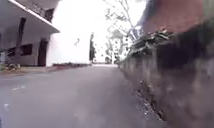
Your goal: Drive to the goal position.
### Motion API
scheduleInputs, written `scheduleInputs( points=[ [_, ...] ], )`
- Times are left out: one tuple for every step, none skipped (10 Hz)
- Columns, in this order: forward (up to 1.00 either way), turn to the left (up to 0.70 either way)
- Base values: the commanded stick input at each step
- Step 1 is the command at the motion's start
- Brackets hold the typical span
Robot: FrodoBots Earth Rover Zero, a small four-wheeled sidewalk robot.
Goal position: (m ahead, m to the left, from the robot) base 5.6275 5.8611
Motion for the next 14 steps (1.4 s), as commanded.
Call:
scheduleInputs(
  points=[
    [1.0, 0.0],
    [1.0, 0.0],
    [1.0, 0.0],
    [1.0, 0.0],
    [1.0, 0.0],
    [1.0, 0.0],
    [1.0, 0.0],
    [1.0, 0.0],
    [1.0, 0.0],
    [1.0, 0.0],
    [1.0, 0.0],
    [1.0, 0.0],
    [1.0, 0.0],
    [1.0, 0.0]
  ],
)
